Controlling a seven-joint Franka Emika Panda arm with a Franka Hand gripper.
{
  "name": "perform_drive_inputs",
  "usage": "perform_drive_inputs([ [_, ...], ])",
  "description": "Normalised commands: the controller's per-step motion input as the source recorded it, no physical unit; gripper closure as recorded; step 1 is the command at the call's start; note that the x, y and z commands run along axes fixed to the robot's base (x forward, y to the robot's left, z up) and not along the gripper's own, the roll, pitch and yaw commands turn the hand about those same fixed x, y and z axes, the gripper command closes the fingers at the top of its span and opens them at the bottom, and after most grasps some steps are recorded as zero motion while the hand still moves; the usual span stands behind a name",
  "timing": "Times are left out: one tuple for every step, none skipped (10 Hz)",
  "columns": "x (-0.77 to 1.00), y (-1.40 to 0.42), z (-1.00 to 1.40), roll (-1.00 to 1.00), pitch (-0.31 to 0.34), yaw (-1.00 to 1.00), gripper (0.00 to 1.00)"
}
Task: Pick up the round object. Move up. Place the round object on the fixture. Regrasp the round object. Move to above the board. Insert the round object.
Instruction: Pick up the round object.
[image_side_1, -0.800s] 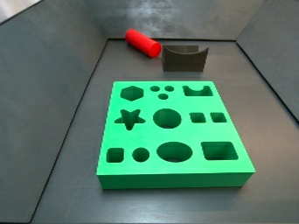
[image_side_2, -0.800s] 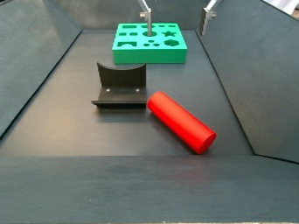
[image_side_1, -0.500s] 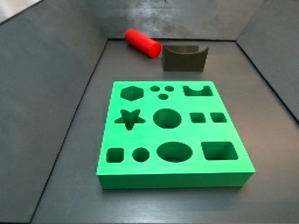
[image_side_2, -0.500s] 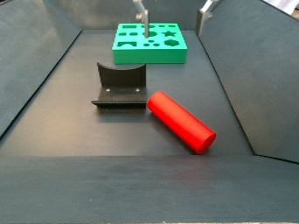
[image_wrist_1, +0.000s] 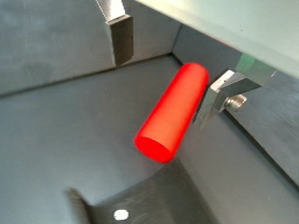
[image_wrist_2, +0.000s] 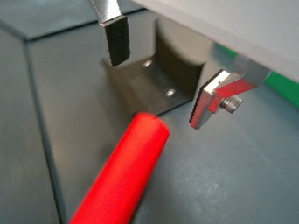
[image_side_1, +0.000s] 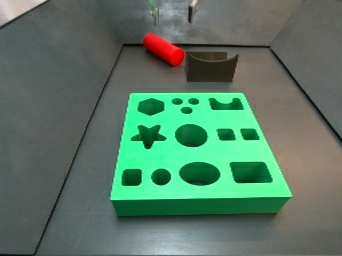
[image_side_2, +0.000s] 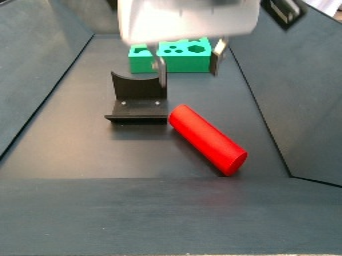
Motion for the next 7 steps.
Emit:
perform_drive_inputs([
  [-0.07, 0.29, -0.79, -0.14, 0.000, 0.41, 0.00],
  [0.00, 0.25, -0.76, -0.20, 0.016, 0.16, 0.00],
  [0.00, 0.18, -0.72, -0.23, 0.034, 0.07, 0.00],
  [0.00, 0.14, -0.66, -0.25, 0.040, 0.05, 0.00],
  [0.00, 0.09, -0.62, -0.27, 0.044, 0.07, 0.00],
  [0.08, 0.03, -0.59, -0.26, 0.071, 0.00, 0.00],
  [0.10, 0.04, -0.55, -0.28, 0.090, 0.00, 0.00],
])
